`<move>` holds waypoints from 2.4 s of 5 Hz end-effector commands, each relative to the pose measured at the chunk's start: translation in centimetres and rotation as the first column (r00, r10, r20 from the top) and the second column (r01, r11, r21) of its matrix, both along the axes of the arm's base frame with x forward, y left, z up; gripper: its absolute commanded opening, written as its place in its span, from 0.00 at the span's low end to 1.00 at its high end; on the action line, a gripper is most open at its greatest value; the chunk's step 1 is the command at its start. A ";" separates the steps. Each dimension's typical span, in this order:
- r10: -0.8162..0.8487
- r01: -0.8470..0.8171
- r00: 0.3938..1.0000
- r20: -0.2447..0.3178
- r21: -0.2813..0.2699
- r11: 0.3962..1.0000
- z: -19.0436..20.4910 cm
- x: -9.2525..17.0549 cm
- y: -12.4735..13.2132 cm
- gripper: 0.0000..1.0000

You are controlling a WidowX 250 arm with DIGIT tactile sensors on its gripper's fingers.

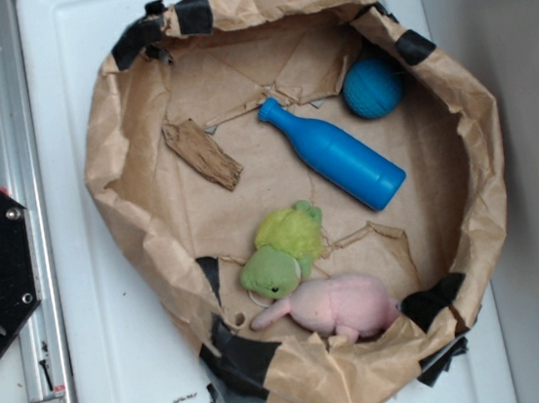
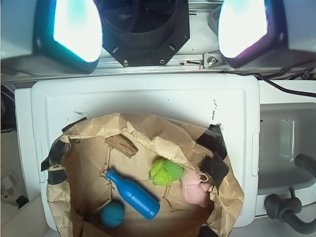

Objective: Grab the wood chip.

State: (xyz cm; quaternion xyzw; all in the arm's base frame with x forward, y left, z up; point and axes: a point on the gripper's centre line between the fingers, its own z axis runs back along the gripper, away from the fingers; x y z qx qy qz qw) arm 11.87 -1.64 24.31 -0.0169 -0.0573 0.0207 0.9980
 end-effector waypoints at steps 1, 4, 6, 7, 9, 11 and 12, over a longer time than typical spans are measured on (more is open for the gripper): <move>0.000 0.000 1.000 0.000 0.000 1.000 0.0 0.0 0.0 1.00; 0.110 -0.111 0.994 -0.030 -0.033 0.993 -6.8 9.3 8.5 1.00; -0.117 0.120 0.991 -0.072 0.039 0.992 -14.7 11.7 7.7 1.00; -0.257 0.265 0.959 -0.121 0.053 0.963 -17.7 10.9 7.8 1.00; -0.257 0.265 0.959 -0.121 0.053 0.963 -17.7 10.9 7.8 1.00; -0.257 0.265 0.959 -0.121 0.053 0.963 -17.7 10.9 7.8 1.00; -0.321 0.323 0.940 -0.113 -0.004 0.947 -22.0 10.6 7.1 1.00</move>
